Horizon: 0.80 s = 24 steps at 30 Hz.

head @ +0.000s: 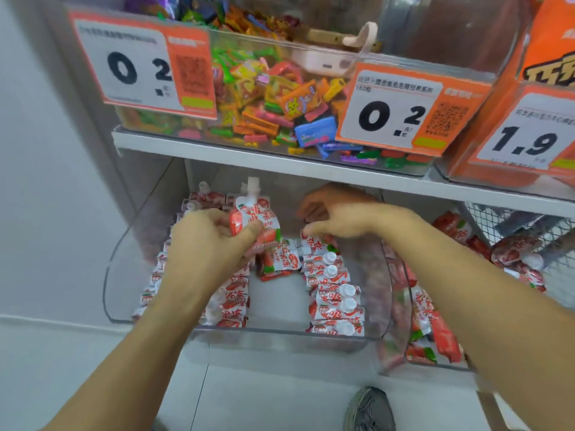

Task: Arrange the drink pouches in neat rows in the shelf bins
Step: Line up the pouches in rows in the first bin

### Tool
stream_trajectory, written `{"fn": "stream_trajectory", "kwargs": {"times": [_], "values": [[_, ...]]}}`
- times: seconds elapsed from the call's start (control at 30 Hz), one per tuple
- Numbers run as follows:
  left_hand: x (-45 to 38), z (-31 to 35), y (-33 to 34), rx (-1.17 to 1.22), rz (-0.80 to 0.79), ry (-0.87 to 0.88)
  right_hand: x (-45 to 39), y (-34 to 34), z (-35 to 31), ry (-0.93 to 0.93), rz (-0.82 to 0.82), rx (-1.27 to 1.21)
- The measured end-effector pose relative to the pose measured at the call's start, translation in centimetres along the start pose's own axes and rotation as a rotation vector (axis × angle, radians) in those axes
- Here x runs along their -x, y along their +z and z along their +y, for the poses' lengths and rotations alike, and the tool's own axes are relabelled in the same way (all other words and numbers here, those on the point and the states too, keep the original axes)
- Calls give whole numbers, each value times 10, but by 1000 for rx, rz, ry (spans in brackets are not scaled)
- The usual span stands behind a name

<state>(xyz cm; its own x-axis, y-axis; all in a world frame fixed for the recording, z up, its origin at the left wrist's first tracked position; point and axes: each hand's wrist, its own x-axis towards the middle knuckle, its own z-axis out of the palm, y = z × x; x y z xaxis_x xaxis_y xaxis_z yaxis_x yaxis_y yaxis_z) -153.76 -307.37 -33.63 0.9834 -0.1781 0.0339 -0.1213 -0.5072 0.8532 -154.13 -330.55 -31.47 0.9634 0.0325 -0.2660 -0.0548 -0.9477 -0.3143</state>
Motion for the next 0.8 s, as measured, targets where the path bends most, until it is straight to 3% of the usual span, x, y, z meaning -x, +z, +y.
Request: {"fn": "stream_trajectory", "kwargs": {"times": [0.07, 0.23, 0.3, 0.6, 0.7, 0.8], "values": [[0, -7, -5, 8, 26, -17, -28, 5, 3, -8, -108, -78], [-4, -11, -11, 6, 51, 28, -68, 30, 13, -13, -399, 409], [-6, -11, -12, 26, 59, 37, -70, 33, 15, -19, -427, 484], [-5, -7, -11, 40, 46, 64, -49, 22, 0, -88, -212, 635], [-3, -5, -8, 42, 46, 83, -37, 18, 8, -87, -41, 640], [-3, -3, -5, 35, 36, 90, -26, 18, 16, -38, -40, 508]]}}
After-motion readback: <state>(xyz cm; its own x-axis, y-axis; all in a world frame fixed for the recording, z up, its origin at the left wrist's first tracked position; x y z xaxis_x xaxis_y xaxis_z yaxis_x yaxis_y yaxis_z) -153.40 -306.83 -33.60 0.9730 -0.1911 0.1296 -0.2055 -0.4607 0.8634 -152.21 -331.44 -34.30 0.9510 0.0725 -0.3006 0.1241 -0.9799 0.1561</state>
